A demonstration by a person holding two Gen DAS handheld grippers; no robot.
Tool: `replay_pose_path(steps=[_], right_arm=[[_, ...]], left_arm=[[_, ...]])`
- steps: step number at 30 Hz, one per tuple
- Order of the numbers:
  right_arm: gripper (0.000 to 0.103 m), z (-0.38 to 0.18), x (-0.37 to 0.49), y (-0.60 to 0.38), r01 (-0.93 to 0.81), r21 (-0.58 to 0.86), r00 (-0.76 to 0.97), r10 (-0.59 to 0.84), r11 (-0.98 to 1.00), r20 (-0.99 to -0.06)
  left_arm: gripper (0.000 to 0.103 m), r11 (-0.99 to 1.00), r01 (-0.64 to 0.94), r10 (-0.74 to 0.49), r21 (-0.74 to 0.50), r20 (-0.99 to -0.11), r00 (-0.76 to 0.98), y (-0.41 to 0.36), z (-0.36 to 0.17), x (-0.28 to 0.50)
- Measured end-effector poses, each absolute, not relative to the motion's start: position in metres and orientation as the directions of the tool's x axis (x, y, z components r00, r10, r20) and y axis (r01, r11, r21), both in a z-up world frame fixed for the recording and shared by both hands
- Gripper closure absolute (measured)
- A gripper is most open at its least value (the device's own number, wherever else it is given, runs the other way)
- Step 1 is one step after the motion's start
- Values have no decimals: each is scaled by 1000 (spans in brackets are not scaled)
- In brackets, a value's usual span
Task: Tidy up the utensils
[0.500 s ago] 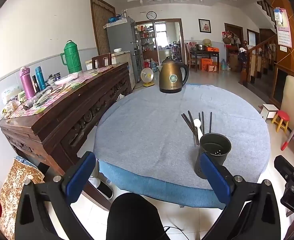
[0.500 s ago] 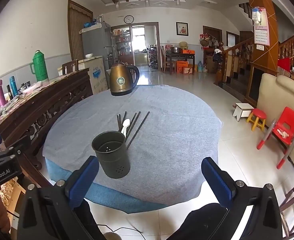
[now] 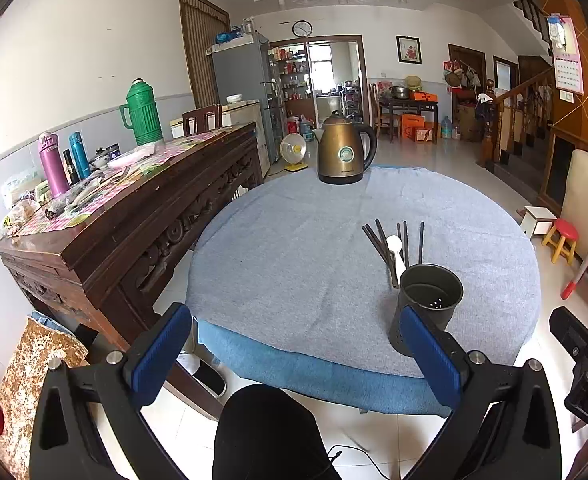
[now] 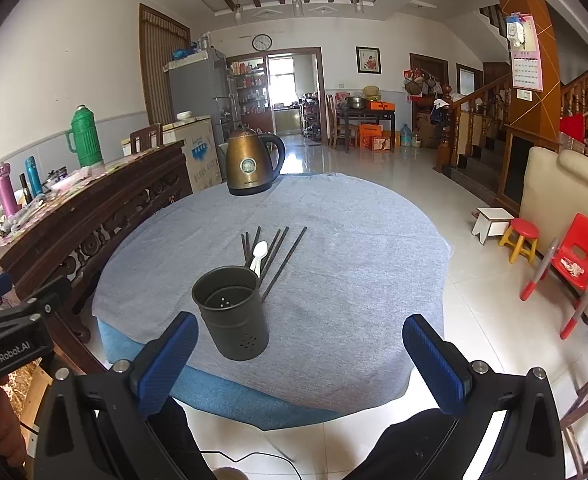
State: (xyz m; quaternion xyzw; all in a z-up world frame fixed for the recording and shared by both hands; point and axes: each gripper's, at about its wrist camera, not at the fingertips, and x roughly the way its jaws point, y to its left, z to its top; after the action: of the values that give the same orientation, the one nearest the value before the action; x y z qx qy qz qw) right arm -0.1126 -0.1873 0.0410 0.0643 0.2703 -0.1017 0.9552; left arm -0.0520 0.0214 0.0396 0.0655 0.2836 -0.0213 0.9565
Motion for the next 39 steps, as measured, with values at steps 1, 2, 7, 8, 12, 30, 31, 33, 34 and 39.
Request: replay_pose_path(steps=[1,2,7,8,12,30,31,33,34,39], right_arm=[[0,41,-113,-188,228,67,835,-160,971,-527],[0,41,-113,-189,229,66,836,-162,971,-525],[0,41,-116,-187,228,81,851,-159,970,-500],[0,41,-117,-188,228,87,856,-157,970,-493],[0,42,-118,-188,231,85,857,-161,969,-490],[0,40,-116,-186,229,79,839,-155,970,-521],[0,40,-116,-185,228,77,840,-156,971,-520],[0,39,-116,-185,228,81,840,-153,970,-521],[0,38,-116,-185,228,83,838,-152,970,-523],[0,35,-106,-190,229,83,827,-149,970,-542]], left_arm=[[0,990,78,-4,113,-546,838,21,39,-52],[0,991,80,-5,112,-549,836,21,39,-51],[0,990,82,-6,112,-554,833,22,38,-50],[0,990,82,-6,112,-555,832,21,38,-50],[0,990,84,-7,112,-559,829,22,37,-50],[0,991,81,-5,110,-562,827,22,35,-50],[0,991,81,-5,109,-563,827,23,34,-50],[0,991,80,-6,106,-564,826,24,34,-49],[0,991,80,-7,104,-565,825,24,34,-49],[0,992,88,-19,92,-578,816,26,31,-35]])
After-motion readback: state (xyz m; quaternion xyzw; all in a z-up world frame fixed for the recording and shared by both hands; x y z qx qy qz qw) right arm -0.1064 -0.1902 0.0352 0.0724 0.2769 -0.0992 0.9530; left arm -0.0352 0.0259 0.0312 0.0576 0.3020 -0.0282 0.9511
